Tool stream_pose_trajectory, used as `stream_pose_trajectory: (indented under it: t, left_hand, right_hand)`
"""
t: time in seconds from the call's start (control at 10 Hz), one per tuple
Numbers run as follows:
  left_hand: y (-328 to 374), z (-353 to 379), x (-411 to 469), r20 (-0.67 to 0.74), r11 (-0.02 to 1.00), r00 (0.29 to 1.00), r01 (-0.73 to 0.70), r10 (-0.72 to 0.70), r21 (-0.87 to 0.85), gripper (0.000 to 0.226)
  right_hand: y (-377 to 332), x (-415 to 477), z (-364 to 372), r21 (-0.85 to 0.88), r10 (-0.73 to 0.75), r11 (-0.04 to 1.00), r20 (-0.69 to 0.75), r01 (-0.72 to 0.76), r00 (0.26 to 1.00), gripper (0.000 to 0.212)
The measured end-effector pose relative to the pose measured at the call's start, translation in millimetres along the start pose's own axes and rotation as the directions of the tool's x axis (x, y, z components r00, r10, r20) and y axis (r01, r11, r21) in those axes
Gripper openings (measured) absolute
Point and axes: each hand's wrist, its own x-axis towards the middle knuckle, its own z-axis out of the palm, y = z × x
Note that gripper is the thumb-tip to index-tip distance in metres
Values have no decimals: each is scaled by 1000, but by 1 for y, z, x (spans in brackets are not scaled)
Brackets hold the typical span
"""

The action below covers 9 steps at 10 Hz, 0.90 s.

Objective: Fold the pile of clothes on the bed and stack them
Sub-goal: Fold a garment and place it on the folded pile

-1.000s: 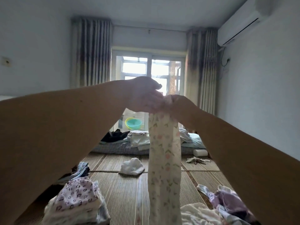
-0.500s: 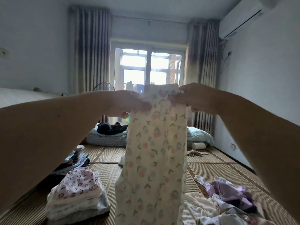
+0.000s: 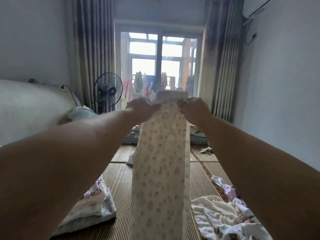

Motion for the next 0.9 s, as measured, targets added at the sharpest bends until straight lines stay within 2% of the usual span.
stream_pose_trajectory:
  t: [0.1, 0.2, 0.3, 0.4, 0.5, 0.6, 0.7, 0.8, 0.9]
  left_hand:
    - [13, 0, 15, -155, 965, 963, -191, 220, 180, 42]
    - [15, 2, 18, -199, 918, 943, -185, 266, 352, 37]
    - [-3, 12, -3, -113, 825, 925, -263, 363, 501, 35]
    - [-43, 32, -49, -57, 920, 980, -159, 191, 357, 35]
    - [-95, 69, -115, 155, 935, 986, -115, 66, 334, 32]
    - [-138, 107, -194, 440, 905, 894, -118, -83, 409, 22]
    - [-165, 133, -263, 628, 888, 761, -166, -162, 429, 10]
    - [-175, 146, -312, 748, 877, 627, -212, -217, 432, 21]
    - [-179, 145, -332, 824, 907, 518, -191, -231, 374, 22]
  right_hand:
    - [-9, 9, -9, -179, -298, 946, -156, 269, 942, 38]
    - [-7, 6, -17, -186, -413, 907, -213, 379, 885, 45]
    - [1, -18, -16, -302, -381, 886, -43, 352, 923, 48]
    - [33, -63, 0, -327, -186, 916, 173, 234, 967, 35]
    - [61, -145, 28, -301, 22, 944, 460, 133, 888, 27]
    - [115, -241, 60, -10, 192, 975, 542, -222, 818, 15]
    - [143, -306, 75, -92, 272, 950, 715, -298, 644, 13]
    - [159, -358, 79, -198, 316, 938, 829, -286, 461, 18]
    - [157, -360, 70, -161, 292, 921, 888, -355, 355, 25]
